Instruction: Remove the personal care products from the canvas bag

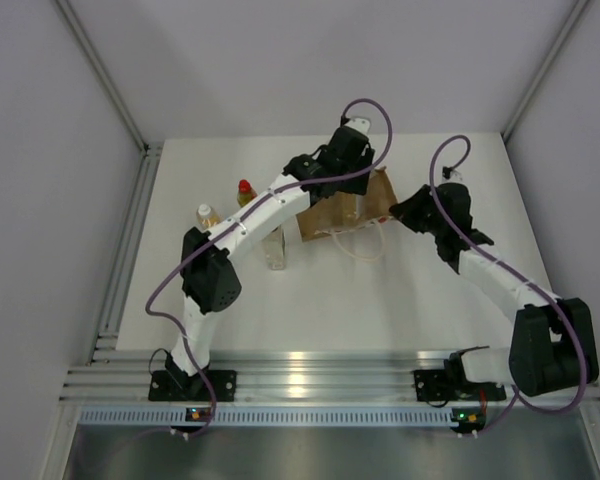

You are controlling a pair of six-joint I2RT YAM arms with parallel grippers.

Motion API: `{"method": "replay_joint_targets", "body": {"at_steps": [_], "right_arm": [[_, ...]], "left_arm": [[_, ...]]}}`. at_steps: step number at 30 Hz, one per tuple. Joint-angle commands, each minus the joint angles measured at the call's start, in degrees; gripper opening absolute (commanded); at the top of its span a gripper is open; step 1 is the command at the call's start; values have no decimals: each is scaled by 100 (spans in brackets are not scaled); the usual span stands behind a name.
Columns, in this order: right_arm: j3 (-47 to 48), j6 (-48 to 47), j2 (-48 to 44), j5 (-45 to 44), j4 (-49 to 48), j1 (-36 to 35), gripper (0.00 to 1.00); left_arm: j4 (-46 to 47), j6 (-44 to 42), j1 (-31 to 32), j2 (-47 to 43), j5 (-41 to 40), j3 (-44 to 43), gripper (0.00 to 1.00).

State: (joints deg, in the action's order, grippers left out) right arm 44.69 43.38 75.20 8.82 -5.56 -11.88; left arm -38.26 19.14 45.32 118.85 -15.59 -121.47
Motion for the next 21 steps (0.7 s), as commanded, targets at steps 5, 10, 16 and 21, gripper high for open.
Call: {"method": "replay_joint_targets", "body": {"at_steps": [5,10,16,21], "right_arm": [[49,681,-480,-1066,442,-218,0],[102,1180,-129,-1084,469,-315,0],[-240,2050,65,-1198,100,-350,0],[-469,2763,-92,-1496,-6,-368,0]], "left_arm": [[847,-59,-14,279,425,-615,0],[855,-33,12,385,549,-439,0],[855,-76,117,368,347,-246,0],[855,-147,214,376,-22,-149,0]]}}
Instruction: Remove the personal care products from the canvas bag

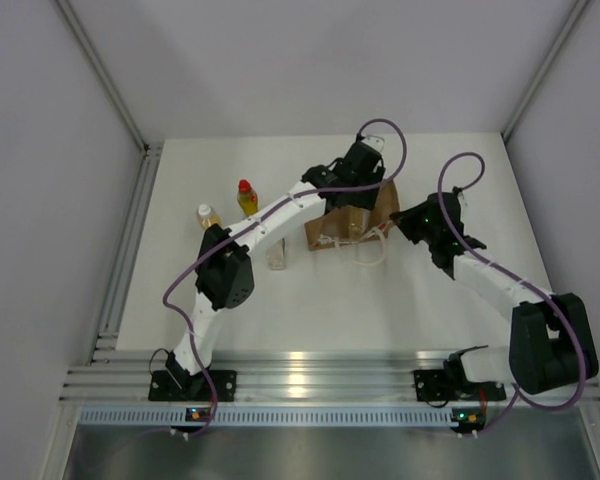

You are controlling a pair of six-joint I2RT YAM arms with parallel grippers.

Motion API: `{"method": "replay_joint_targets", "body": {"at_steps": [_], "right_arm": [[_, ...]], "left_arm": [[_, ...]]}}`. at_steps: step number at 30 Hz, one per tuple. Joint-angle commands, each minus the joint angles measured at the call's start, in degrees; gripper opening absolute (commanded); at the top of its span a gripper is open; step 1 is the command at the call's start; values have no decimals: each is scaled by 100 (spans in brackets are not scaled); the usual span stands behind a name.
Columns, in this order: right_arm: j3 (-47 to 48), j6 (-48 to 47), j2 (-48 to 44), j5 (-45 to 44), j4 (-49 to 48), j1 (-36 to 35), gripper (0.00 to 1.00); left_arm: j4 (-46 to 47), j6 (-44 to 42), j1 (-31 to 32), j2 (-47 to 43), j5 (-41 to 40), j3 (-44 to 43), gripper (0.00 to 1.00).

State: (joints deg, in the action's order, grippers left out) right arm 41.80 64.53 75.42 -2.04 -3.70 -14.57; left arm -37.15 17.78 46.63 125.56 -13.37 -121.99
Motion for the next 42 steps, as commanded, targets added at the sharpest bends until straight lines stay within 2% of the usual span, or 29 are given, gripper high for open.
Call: {"method": "replay_joint_targets", "body": {"at_steps": [1,6,13,15,16,18,23,27,29,33,35,38,42], "right_arm": [[-259,875,-150,-480,-166,-134,0],[-331,1517,-475,-1192,168,-353,0],[-120,1474,-396,-1123,230,-459,0],[-111,1466,-326,-1105,221,-468,0],[-111,1474,-309,-1105,221,-477,0],[-102,1492,-212,-1053,195,-477,0],[-111,1702,43,-903,46,-477,0],[-102,2001,219,-745,-130,-468,0],[-111,2081,254,-710,-174,-468,0],[-120,2204,263,-727,-201,-477,0],[-102,2204,298,-701,-210,-468,0],[-84,2186,324,-675,-236,-477,0],[-102,2178,351,-622,-315,-477,0]], "left_arm": [[744,15,83,-260,-315,-62,0],[788,103,83,-76,-448,9,5],[885,-2,74,127,-588,-44,18],[893,-3,74,144,-597,-44,7],[902,15,74,144,-597,-44,6],[902,50,74,136,-562,-18,18],[963,261,92,74,-614,175,18],[1130,340,92,12,-588,369,48],[1122,323,92,21,-623,361,52],[1122,270,92,30,-711,343,53],[1122,252,92,4,-737,352,65],[1113,217,92,-101,-738,360,76],[1122,138,92,-198,-790,361,81]]}}
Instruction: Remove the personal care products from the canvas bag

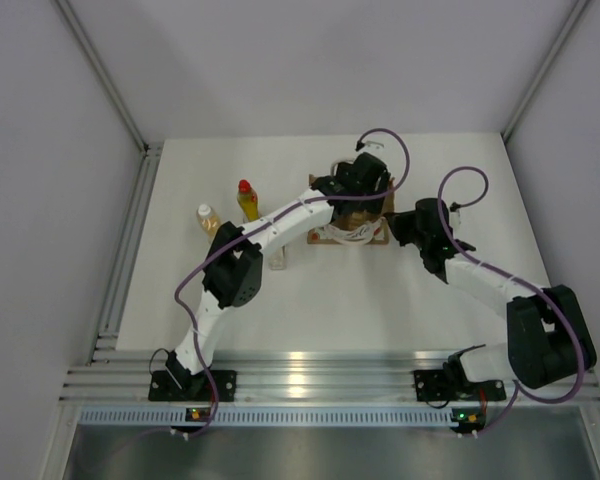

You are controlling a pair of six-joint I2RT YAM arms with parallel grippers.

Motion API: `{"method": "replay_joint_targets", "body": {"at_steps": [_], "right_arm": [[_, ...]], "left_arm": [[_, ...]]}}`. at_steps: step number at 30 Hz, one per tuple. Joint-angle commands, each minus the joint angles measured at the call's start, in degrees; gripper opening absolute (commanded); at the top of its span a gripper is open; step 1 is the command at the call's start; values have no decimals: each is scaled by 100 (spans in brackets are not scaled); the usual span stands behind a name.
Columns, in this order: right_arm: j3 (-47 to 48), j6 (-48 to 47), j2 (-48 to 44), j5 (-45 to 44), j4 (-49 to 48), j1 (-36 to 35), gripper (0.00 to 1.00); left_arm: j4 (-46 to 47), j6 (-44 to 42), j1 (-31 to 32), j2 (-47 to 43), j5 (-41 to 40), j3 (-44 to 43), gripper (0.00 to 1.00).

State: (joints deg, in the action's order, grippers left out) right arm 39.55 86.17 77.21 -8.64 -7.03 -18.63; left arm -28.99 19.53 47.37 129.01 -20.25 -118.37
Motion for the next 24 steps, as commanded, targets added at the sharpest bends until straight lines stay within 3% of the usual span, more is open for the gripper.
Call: {"method": "replay_joint_targets", "body": {"at_steps": [1,6,7,8,18,24], "right_arm": [[123,5,163,38,8,-70,0],[70,14,207,73,-79,-53,0],[62,14,242,126,-140,-44,0],[62,22,268,152,-158,-35,0],[193,435,66,65,271,-9,0],[677,480,-13,-242,1273,-26,0]], "left_arm": [[298,-54,17,-552,-111,-11,81],[307,-46,17,-693,73,15,84],[307,-72,26,-710,135,-2,98],[307,-98,44,-754,179,-11,98],[166,-55,-88,-843,635,357,98],[-229,200,-132,-807,1032,402,99]]}}
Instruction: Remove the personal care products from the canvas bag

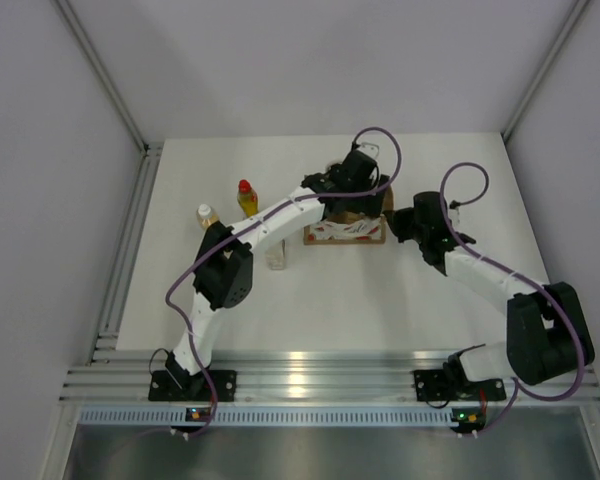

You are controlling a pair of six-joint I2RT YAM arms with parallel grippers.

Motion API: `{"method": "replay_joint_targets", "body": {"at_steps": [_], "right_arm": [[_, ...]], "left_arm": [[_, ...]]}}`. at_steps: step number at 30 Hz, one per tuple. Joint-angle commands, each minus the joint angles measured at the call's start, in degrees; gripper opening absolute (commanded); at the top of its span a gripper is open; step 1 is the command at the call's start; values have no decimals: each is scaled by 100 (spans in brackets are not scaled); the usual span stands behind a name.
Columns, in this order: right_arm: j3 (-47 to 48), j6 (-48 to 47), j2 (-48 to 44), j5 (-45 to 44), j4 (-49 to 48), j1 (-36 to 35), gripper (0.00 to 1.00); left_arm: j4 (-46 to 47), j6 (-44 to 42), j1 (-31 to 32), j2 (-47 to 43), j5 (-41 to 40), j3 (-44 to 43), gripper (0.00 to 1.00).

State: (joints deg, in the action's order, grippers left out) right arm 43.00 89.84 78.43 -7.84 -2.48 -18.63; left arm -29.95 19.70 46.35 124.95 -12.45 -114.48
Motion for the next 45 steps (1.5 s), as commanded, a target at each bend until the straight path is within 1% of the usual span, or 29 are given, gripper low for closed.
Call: {"method": "replay_joint_targets", "body": {"at_steps": [1,6,7,10,14,19,26,28,31,33,35,38,43,45], "right_arm": [[331,95,-170,-420,828,-26,0],[323,112,-206,-745,1118,-44,0],[305,199,-197,-841,1188,-44,0],[296,340,-162,-948,1329,-44,0],[366,551,-118,-965,1540,-53,0],[481,552,-65,-948,1531,-88,0],[525,359,-65,-886,1531,-97,0],[525,324,-30,-895,1531,-97,0],[542,288,40,-904,1531,-97,0],[551,288,58,-895,1531,-97,0],[577,253,119,-895,1531,-105,0],[604,244,163,-886,1531,-97,0],[657,174,278,-878,1531,-97,0],[639,191,313,-895,1523,-97,0]], "left_arm": [[-151,226,-21,-427,252,13,98],[-335,577,-38,-585,-256,-127,99],[-518,631,-38,-585,-310,-258,99],[-643,850,-38,-638,-372,-268,99],[-643,1062,-29,-630,-118,-23,99],[-669,957,-38,-419,505,22,99],[-1196,535,-196,-111,1095,-417,99],[-1469,500,-266,-49,1157,-531,99],[-1618,491,-328,-40,1139,-436,99],[-1610,543,-354,-119,1026,-348,98],[-1610,517,-354,-154,1104,-330,98],[-1601,561,-320,-286,1201,-365,98],[-1592,631,-144,-541,1060,-374,99],[-1592,579,-47,-585,876,-330,98]]}}
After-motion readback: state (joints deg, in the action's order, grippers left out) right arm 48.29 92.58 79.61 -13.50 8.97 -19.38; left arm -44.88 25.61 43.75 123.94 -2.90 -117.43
